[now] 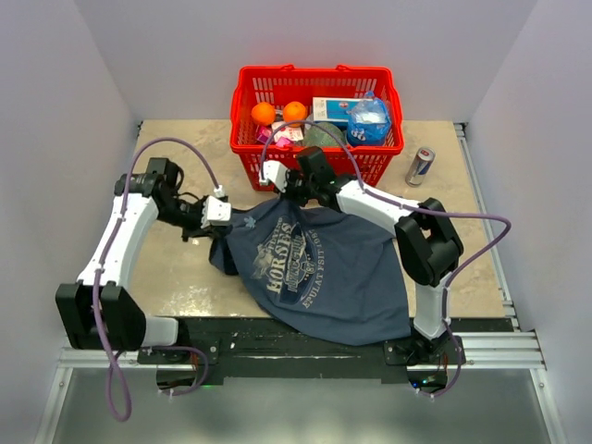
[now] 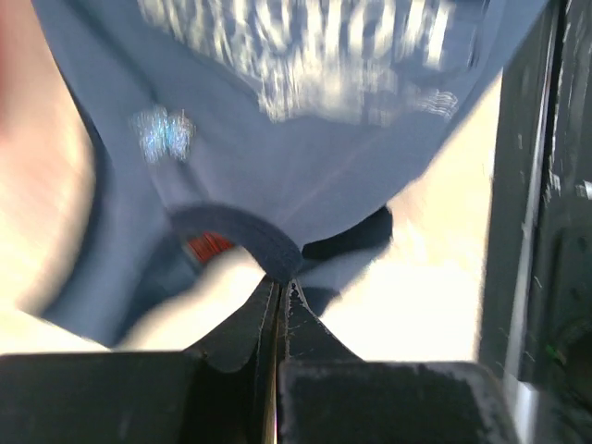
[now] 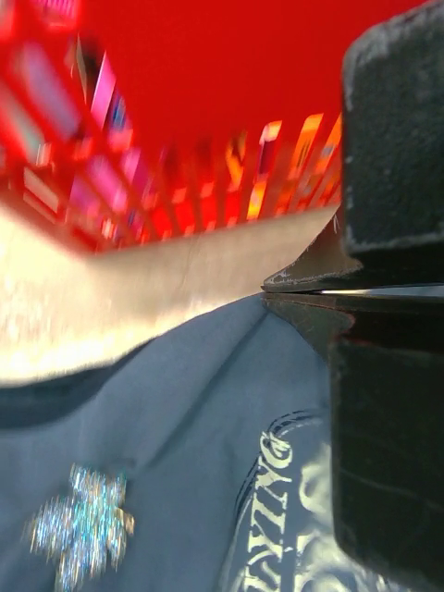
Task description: Remove the brooch from the garment
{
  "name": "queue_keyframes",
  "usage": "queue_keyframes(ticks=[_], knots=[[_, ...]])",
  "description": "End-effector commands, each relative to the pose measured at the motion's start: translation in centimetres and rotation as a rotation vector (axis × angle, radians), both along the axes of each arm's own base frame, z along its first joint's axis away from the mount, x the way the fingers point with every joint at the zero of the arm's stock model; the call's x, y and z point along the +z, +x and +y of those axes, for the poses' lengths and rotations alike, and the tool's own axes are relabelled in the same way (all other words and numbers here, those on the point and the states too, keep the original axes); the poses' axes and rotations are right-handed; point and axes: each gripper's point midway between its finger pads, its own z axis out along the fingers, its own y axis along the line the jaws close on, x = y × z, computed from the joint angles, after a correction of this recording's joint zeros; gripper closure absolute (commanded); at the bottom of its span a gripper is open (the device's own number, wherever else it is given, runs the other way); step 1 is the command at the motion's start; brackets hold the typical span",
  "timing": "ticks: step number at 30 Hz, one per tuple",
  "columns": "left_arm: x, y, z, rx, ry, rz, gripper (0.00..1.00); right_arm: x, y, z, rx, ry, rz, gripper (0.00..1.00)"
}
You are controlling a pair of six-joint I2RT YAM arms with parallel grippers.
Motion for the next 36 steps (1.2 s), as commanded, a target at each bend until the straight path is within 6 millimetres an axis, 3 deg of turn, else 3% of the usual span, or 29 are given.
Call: queue_keyframes(ticks=[1,2,5,10,13,16,19,21,23,24,28,29,30,31,32,34,35,36], knots=[[3.1,-2.4,-4.2,-0.088,-0.166,-0.032,1.0,3.4,1.3,0.0,-0.02,0.033,-0.047,1.0],[0.5,-4.3,-4.1,-0.116,-0.106,0.033,1.0,3.6,1.4,0.0,-0.021,0.035,-0.052,1.0],[-3.9,-7.5,-1.4,-0.102,0.064,0.135,1.0,4.0,1.4,0.2,-0.019,0.046,-0.055,1.0],[-7.7,-12.8,1.9,-0.12,0.221,0.113,1.0,3.3,1.4,0.2,-0.006,0.029,-0.043,1.0],[-8.0,-12.4,2.6,-0.097,0.263,0.15,1.0,2.5,1.3,0.0,-0.005,0.011,-0.034,1.0],[-9.3,-12.5,4.6,-0.013,0.341,0.281,1.0,1.6,1.1,-0.2,0.005,-0.015,-0.03,1.0],[-9.1,-11.5,6.0,0.074,0.335,0.295,1.0,1.3,1.1,-0.7,0.0,-0.023,-0.027,1.0],[-8.9,-11.3,6.1,0.074,0.334,0.27,0.87,1.0,0.5,-0.8,0.009,-0.023,-0.012,1.0],[-8.0,-10.2,5.8,0.088,0.303,0.222,0.71,0.4,-0.1,-1.0,0.019,-0.035,0.001,1.0],[-7.5,-9.4,5.6,0.106,0.279,0.198,0.68,0.5,-0.2,-1.2,0.018,-0.035,0.001,1.0],[-3.4,-3.2,4.1,0.271,0.116,0.11,0.57,-0.3,-2.1,-1.7,0.047,-0.071,0.023,1.0],[-2.7,-2.3,3.1,0.287,0.044,0.122,0.54,-1.3,-2.8,-2.2,0.048,-0.091,0.041,0.98],[-2.7,-0.9,2.6,0.347,-0.002,0.167,0.53,-1.4,-3.1,-2.5,0.043,-0.093,0.042,0.95],[-1.9,0.7,2.3,0.38,-0.046,0.164,0.53,-1.3,-3.3,-2.8,0.028,-0.089,0.041,0.76],[-2.0,1.7,1.2,0.396,-0.117,0.213,0.52,-2.0,-3.8,-3.2,0.024,-0.101,0.056,0.69],[-1.1,4.5,0.4,0.491,-0.214,0.245,0.5,-1.6,-4.1,-3.4,0.016,-0.097,0.054,0.58],[-1.4,5.5,-0.1,0.524,-0.259,0.287,0.39,-1.1,-4.0,-3.4,0.01,-0.087,0.051,0.55],[-1.1,6.9,-0.4,0.583,-0.305,0.306,0.34,-0.5,-4.0,-3.2,0.005,-0.074,0.049,0.53]])
